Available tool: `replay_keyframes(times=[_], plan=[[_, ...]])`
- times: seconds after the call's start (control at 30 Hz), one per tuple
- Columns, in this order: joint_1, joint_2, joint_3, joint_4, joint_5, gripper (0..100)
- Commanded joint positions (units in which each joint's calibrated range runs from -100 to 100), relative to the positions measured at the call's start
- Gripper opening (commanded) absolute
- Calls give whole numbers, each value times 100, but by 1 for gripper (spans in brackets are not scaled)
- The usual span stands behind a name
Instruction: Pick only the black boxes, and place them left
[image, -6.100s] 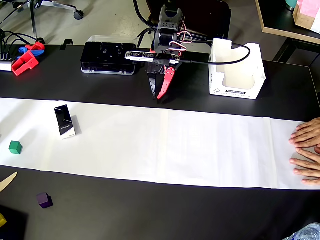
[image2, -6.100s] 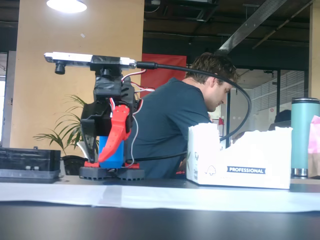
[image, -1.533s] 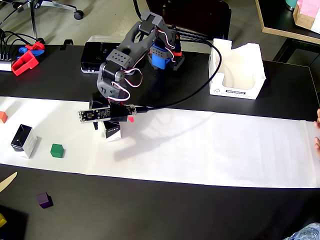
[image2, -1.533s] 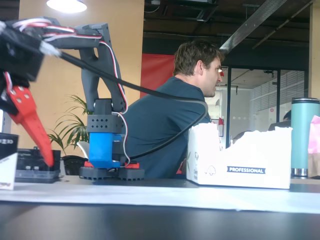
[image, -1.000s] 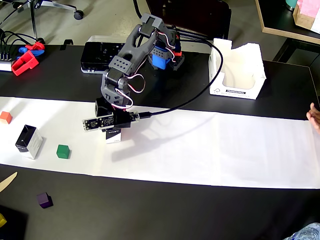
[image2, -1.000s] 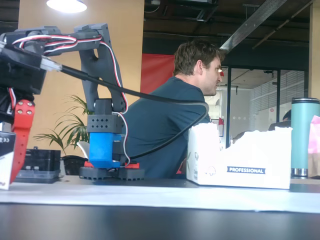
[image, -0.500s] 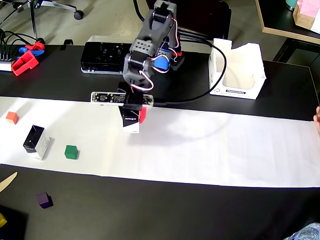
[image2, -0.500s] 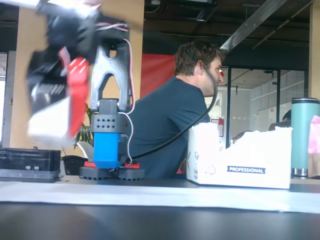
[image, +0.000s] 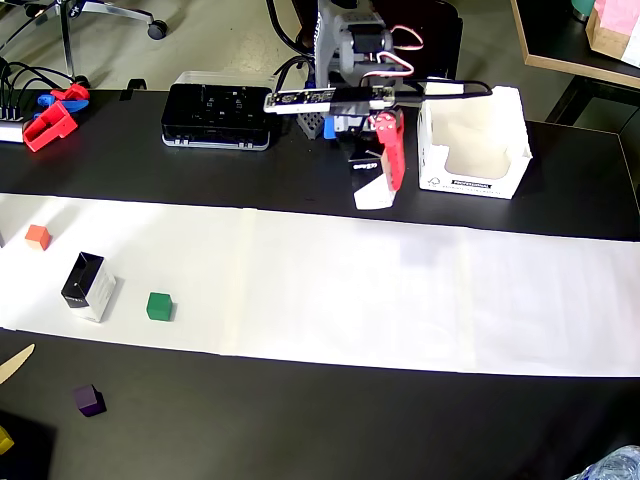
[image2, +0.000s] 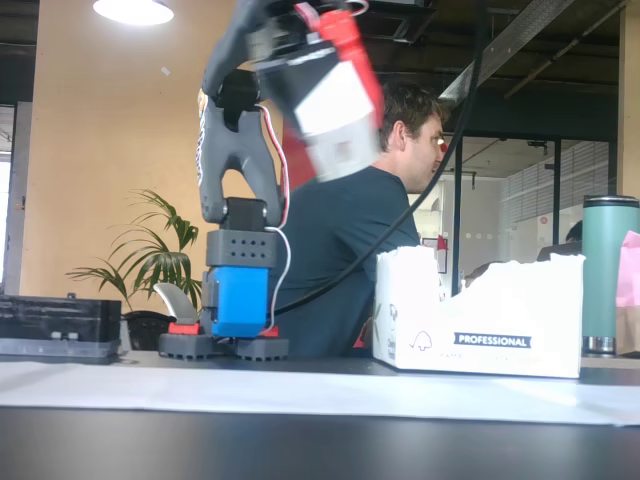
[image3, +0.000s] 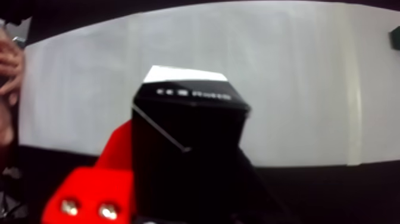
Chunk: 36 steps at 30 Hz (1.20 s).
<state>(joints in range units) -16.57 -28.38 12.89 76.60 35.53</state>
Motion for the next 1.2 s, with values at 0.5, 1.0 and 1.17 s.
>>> replay_keyframes(times=[0.5, 1.0, 1.17], plan=[[-4714, -445, -1794, 1799, -1585, 12], [-5987, 1278, -2973, 2228, -2000, 12], [-6334, 1768, -2973, 2228, -1985, 12]])
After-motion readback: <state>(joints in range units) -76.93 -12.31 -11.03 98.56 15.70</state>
